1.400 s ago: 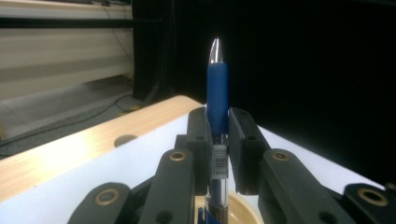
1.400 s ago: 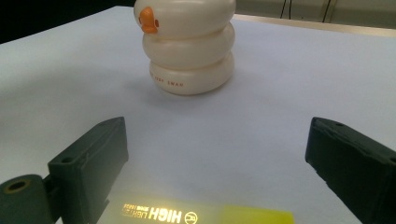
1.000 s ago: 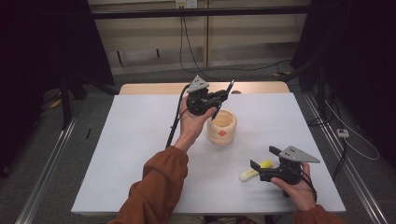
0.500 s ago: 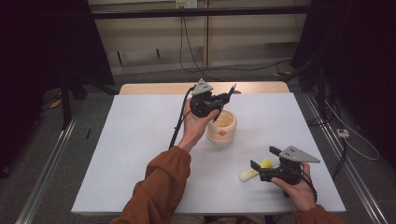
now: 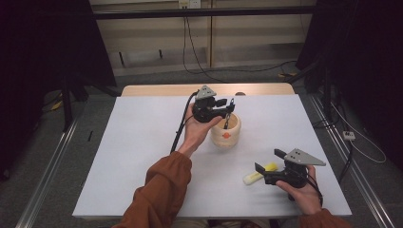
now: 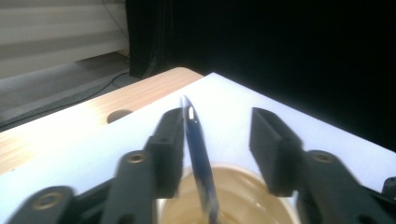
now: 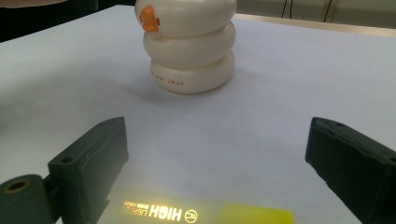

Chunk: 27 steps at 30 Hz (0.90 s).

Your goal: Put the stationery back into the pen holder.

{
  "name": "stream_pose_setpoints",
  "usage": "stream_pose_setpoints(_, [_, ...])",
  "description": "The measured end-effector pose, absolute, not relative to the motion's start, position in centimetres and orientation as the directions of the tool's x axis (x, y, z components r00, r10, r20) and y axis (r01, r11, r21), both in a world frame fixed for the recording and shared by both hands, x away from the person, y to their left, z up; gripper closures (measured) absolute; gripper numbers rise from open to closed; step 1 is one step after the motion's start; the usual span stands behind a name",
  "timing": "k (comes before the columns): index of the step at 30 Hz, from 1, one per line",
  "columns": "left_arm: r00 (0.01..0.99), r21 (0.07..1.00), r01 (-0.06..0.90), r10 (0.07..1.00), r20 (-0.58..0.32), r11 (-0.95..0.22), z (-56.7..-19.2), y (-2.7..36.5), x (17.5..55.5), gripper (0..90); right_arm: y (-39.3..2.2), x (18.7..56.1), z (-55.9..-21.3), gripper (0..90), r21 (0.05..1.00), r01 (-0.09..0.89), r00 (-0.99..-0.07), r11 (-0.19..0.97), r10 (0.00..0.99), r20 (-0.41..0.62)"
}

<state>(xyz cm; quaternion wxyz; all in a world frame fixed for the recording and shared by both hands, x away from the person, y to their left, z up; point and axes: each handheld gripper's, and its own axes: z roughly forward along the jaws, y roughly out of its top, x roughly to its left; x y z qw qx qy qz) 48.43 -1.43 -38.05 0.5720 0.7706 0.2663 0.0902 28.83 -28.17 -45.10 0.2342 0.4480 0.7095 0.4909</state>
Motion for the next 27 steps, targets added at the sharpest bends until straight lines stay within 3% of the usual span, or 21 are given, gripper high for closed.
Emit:
stream_pose_setpoints(6, [0.830, 0.919, 0.339, 0.524, -0.191, -0.202, -37.7, -0.6, 47.9, 34.1, -28.1, 28.8, -45.1, 6.1, 0.908, 0.402, -0.490, 0.119, 0.866, 0.103])
stream_pose_setpoints(15, [0.824, 0.897, 0.337, 0.551, -0.135, -0.285, -36.9, 1.0, 46.6, 14.2, -28.1, 28.9, -45.1, 6.1, 0.909, 0.399, -0.492, 0.124, 0.865, 0.098])
stream_pose_setpoints(27, [0.797, 0.880, 0.359, 0.592, -0.116, -0.310, -37.7, 5.1, 44.5, 7.8, -28.5, 28.9, -44.7, 11.5, 0.914, 0.385, -0.498, 0.125, 0.862, 0.092])
